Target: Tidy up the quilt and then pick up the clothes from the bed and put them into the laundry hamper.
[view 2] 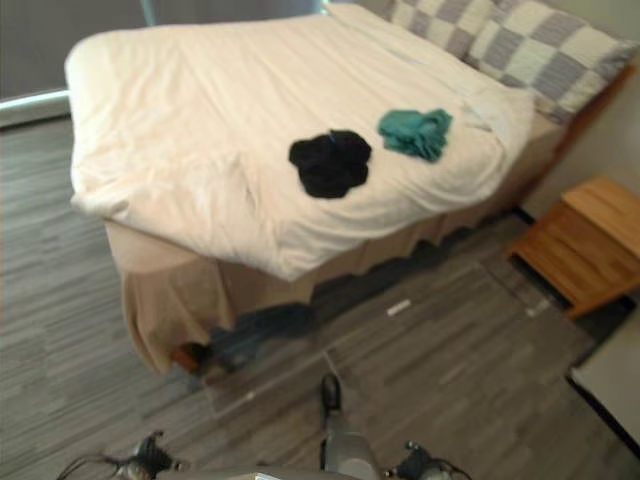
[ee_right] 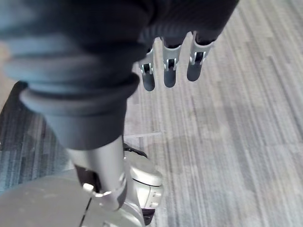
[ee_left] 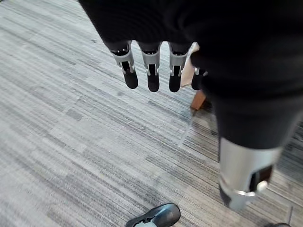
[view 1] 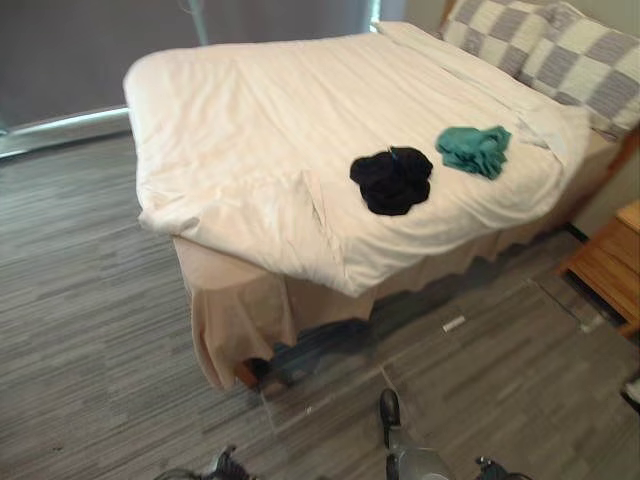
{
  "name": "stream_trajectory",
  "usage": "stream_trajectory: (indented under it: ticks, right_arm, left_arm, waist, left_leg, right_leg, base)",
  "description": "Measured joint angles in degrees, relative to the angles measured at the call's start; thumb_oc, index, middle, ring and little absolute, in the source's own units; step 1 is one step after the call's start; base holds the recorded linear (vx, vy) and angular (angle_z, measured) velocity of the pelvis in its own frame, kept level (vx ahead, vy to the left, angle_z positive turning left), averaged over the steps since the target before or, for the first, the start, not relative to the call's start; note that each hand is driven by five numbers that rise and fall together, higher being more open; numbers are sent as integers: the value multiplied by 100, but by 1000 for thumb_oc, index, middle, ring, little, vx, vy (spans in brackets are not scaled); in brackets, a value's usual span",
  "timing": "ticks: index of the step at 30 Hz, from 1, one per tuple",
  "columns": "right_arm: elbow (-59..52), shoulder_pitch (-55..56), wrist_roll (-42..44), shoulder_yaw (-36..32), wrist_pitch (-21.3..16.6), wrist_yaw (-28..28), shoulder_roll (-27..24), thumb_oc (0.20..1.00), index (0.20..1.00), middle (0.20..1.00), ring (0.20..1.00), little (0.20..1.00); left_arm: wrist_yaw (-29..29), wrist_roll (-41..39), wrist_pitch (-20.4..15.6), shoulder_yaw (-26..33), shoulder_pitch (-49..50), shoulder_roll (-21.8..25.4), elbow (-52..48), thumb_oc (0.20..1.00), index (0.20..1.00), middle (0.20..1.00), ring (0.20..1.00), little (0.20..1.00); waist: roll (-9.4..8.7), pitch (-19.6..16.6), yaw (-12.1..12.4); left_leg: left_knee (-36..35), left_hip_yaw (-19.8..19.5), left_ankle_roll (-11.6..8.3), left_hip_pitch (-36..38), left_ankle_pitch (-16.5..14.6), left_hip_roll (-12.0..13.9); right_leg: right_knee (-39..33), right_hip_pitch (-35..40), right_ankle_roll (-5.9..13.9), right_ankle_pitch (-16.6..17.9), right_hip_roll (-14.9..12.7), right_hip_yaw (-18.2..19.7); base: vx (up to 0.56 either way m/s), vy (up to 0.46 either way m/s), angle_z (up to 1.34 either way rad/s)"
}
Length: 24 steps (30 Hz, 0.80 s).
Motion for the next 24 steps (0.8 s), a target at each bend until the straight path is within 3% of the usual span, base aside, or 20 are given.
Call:
stream_trajectory:
  ticks: [2, 3, 4, 5, 6, 7, 8, 10, 11, 13, 14, 17, 20, 21, 22, 24]
  right_arm:
    - [-13, -17, -7, -20, 3, 2, -108, 1000, 1000, 1000, 1000, 1000]
    - [1, -159, -44, -37, 19, 7, -164, 1000, 1000, 1000, 1000, 1000]
    - [-1, -207, -44, -30, 32, 7, -166, 1000, 1000, 1000, 1000, 1000]
    - [-43, -230, -44, -17, 36, -9, -231, 1000, 1000, 1000, 1000, 1000]
    - [-110, -293, -37, -37, 14, -25, -329, 1000, 1000, 1000, 1000, 1000]
    - [-95, -419, -36, -37, 30, -32, -345, 1000, 1000, 1000, 1000, 1000]
    - [-106, -536, -34, -19, 42, -60, -340, 1000, 1000, 1000, 1000, 1000]
    - [-112, -650, -32, 4, 7, -127, -410, 1000, 1000, 1000, 1000, 1000]
    - [-122, -695, -31, 27, -14, -153, -459, 1000, 1000, 1000, 1000, 1000]
    - [-101, -579, -29, 27, 2, -161, -537, 1000, 1000, 1000, 1000, 1000]
    - [-98, -547, -30, 28, 14, -161, -540, 1000, 1000, 1000, 1000, 1000]
    - [-97, -187, -45, 27, 40, -165, -512, 1000, 1000, 1000, 1000, 1000]
    - [-87, 150, -86, 21, 77, -155, -457, 1000, 1000, 1000, 1000, 1000]
    - [-70, 197, -88, 21, 86, -150, -411, 1000, 1000, 1000, 1000, 1000]
    - [-19, 238, -113, 15, 90, -137, -271, 1000, 1000, 1000, 1000, 1000]
    - [-133, 383, -310, 24, 59, -126, -196, 1000, 1000, 1000, 1000, 1000]
  left_arm:
    - [-8, 2, 5, 11, 131, -112, 25, 1000, 1000, 1000, 1000, 1000]
    - [-9, -3, 8, 88, 117, -163, 22, 1000, 1000, 1000, 1000, 1000]
    - [-4, -12, -9, 186, 79, -155, -20, 1000, 1000, 1000, 1000, 1000]
    - [9, -25, 11, 189, -4, -174, -96, 1000, 1000, 1000, 1000, 1000]
    - [33, -45, 20, 132, -178, -189, -171, 1000, 1000, 1000, 1000, 1000]
    - [49, -62, 7, 154, -237, -176, -258, 1000, 1000, 1000, 1000, 1000]
    - [101, -70, 11, 117, -307, -169, -394, 1000, 1000, 1000, 1000, 1000]
    - [120, -76, 10, 118, -340, -143, -451, 1000, 1000, 1000, 1000, 1000]
    - [105, -85, 18, 99, -308, -139, -541, 1000, 1000, 1000, 1000, 1000]
    - [95, -112, 9, 73, -324, -175, -641, 1000, 1000, 1000, 1000, 1000]
    - [94, -112, 9, 67, -336, -181, -653, 1000, 1000, 1000, 1000, 1000]
    - [99, -125, -10, 311, -315, -215, -507, 1000, 1000, 1000, 1000, 1000]
    - [158, -693, -4, 1309, -212, -192, -137, 1000, 1000, 1000, 1000, 1000]
    - [188, -873, 23, 1421, -160, -129, -105, 1000, 1000, 1000, 1000, 1000]
    - [250, -1354, 33, 2038, 58, 114, -75, 1000, 1000, 1000, 1000, 1000]
    - [425, -2093, 72, 2517, 315, 564, -211, 1000, 1000, 1000, 1000, 1000]
  waist:
    - [298, -46, -51]
    - [323, 31, -23]
    - [236, 58, 16]
    - [96, 109, 46]
    - [20, 186, 65]
    - [-31, 243, 153]
    - [-94, 315, 162]
    - [-61, 352, 148]
    - [61, 393, 145]
    - [253, 436, 110]
    - [370, 418, 118]
    - [396, 411, 104]
    - [495, 268, 102]
    - [436, 255, 136]
    - [281, 185, 153]
    - [174, 65, 200]
  left_leg:
    - [81, 10, -257, 80, -119, 322]
    - [911, 342, -465, -248, -209, 293]
    - [1728, 547, -577, -628, -213, 172]
    - [2844, 843, -972, -1230, -115, 98]
    - [3827, 1135, -1136, -1835, 59, 149]
    - [3853, 1321, -1129, -2041, 56, 173]
    - [3447, 1678, -1131, -2211, 70, 284]
    - [2667, 1830, -1112, -2302, 178, 390]
    - [1695, 2023, -1058, -2282, 470, 481]
    - [803, 2221, -1032, -2149, 954, 708]
    - [738, 2262, -1009, -2112, 1070, 761]
    - [486, 2333, -919, -1622, 1170, 783]
    - [86, 2307, -883, -1154, 1083, 849]
    - [0, 2295, -841, -1094, 1104, 803]
    - [-28, 2318, -747, -1073, 1063, 706]
    - [-9, 2297, -684, -1016, 1026, 614]
  right_leg:
    - [45, 103, -155, 201, 278, -182]
    - [-4, 286, -393, 294, 328, -278]
    - [-34, 387, -480, 293, 263, -318]
    - [-33, 531, -744, 255, 183, -414]
    - [-34, 634, -870, 141, 153, -574]
    - [-41, 707, -930, 29, 135, -552]
    - [-38, 797, -929, -46, 127, -645]
    - [-39, 912, -940, -123, 198, -741]
    - [-44, 1055, -899, -243, 293, -780]
    - [-41, 1162, -908, -311, 493, -879]
    - [-41, 1207, -938, -349, 536, -888]
    - [-42, 1406, -916, -490, 564, -944]
    - [-42, 1546, -784, -641, 610, -1072]
    - [-42, 1552, -748, -663, 575, -1069]
    - [-43, 1563, -711, -646, 482, -1026]
    - [-41, 1608, -636, -644, 391, -974]
  base:
    - [288, -200, 48]
    - [153, -189, 58]
    - [88, -188, 63]
    - [174, -222, 66]
    - [152, -140, 52]
    - [212, -74, 45]
    - [167, 10, 19]
    - [227, 56, 8]
    - [162, 82, -5]
    - [131, 67, -1]
    - [101, 42, -5]
    - [145, 23, 7]
    - [144, 30, 27]
    - [182, 46, 20]
    - [134, 34, 5]
    - [88, 22, 1]
